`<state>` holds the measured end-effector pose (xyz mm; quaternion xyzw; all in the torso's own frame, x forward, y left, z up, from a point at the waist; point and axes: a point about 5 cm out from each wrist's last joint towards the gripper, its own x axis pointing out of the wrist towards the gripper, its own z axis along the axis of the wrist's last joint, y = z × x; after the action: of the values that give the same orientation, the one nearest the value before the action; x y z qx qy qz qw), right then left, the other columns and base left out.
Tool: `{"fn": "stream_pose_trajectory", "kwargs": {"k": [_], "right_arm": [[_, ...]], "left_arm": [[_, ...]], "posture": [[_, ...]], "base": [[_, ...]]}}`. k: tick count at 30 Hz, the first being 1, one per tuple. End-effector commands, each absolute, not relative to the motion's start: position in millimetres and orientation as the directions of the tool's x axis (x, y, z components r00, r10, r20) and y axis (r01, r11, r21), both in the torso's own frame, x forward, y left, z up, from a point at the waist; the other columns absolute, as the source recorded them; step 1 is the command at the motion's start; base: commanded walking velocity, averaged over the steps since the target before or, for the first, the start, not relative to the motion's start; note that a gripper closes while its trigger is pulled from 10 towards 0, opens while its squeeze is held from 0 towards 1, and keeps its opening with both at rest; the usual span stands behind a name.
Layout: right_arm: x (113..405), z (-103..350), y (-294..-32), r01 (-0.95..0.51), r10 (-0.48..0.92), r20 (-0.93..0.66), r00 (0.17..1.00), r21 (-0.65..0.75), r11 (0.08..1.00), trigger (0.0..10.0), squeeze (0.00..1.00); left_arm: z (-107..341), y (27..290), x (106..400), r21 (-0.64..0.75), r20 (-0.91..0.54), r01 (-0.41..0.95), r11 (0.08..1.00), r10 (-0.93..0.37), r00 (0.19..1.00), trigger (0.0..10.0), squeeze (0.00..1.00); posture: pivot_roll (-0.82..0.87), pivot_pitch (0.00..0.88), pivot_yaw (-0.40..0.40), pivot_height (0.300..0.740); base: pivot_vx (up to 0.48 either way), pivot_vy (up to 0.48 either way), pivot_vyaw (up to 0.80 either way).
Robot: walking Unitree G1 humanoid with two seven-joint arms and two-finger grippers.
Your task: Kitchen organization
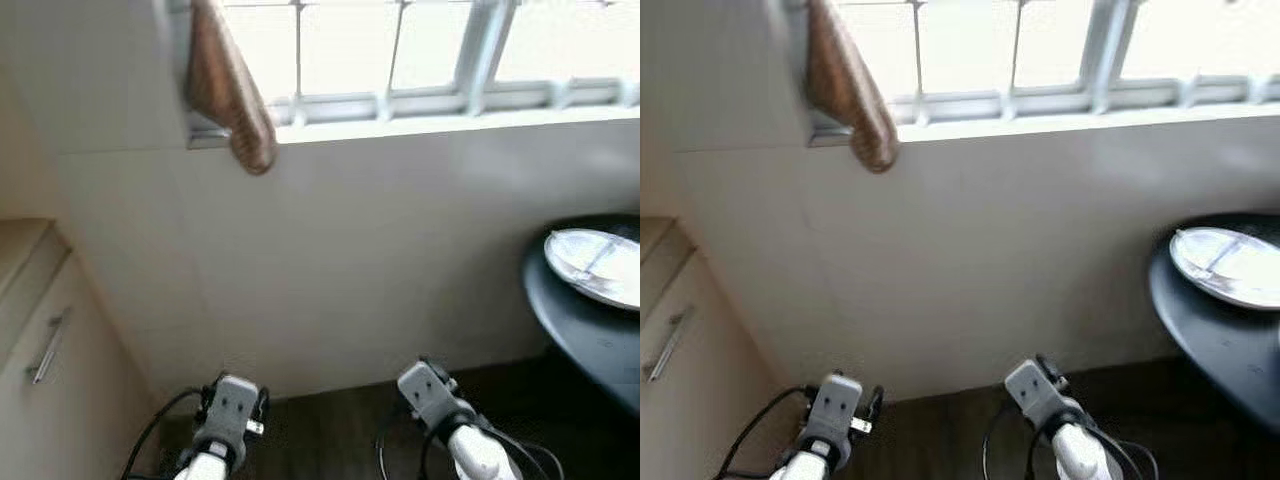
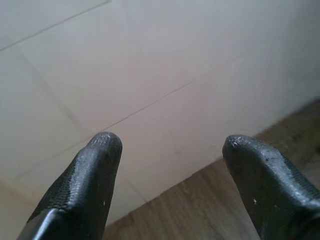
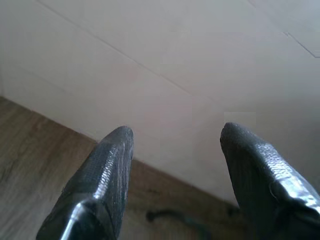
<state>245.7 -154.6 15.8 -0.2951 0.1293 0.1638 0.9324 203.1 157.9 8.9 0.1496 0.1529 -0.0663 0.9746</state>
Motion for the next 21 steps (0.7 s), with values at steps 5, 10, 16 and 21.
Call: {"fn": "stream_pose_trajectory", "kwargs": {"k": [5,10,16,21], "right_arm": [[245.2,14.2,-158.7,-0.386,0.223,-0.351,0.909,-0.514,0.766,10.0,0.00],[245.1,15.7,-158.2,-0.383,0.229,-0.336,0.913,-0.522,0.762,10.0,0.00],[245.1,19.5,-157.1,-0.375,0.239,-0.308,0.921,-0.537,0.755,10.0,0.00],[245.6,22.7,-156.3,-0.372,0.249,-0.286,0.925,-0.558,0.742,10.0,0.00]], "left_arm": [[10.2,155.9,205.9,0.267,-0.306,0.180,0.947,-0.093,0.947,10.0,0.00],[9.9,155.6,206.0,0.267,-0.307,0.185,0.946,-0.098,0.946,10.0,0.00],[8.7,153.7,205.9,0.271,-0.316,0.197,0.942,-0.107,0.943,10.0,0.00],[7.7,152.5,206.8,0.284,-0.325,0.205,0.937,-0.107,0.940,10.0,0.00]], "posture": [[-0.04,0.000,0.019,0.740],[-0.04,0.000,0.018,0.740],[-0.04,0.000,0.017,0.740],[-0.04,0.000,0.015,0.740]], "base": [[0.000,0.000,-0.77],[0.000,0.000,-0.31],[0.000,0.000,0.00],[0.000,-0.338,0.00]]}}
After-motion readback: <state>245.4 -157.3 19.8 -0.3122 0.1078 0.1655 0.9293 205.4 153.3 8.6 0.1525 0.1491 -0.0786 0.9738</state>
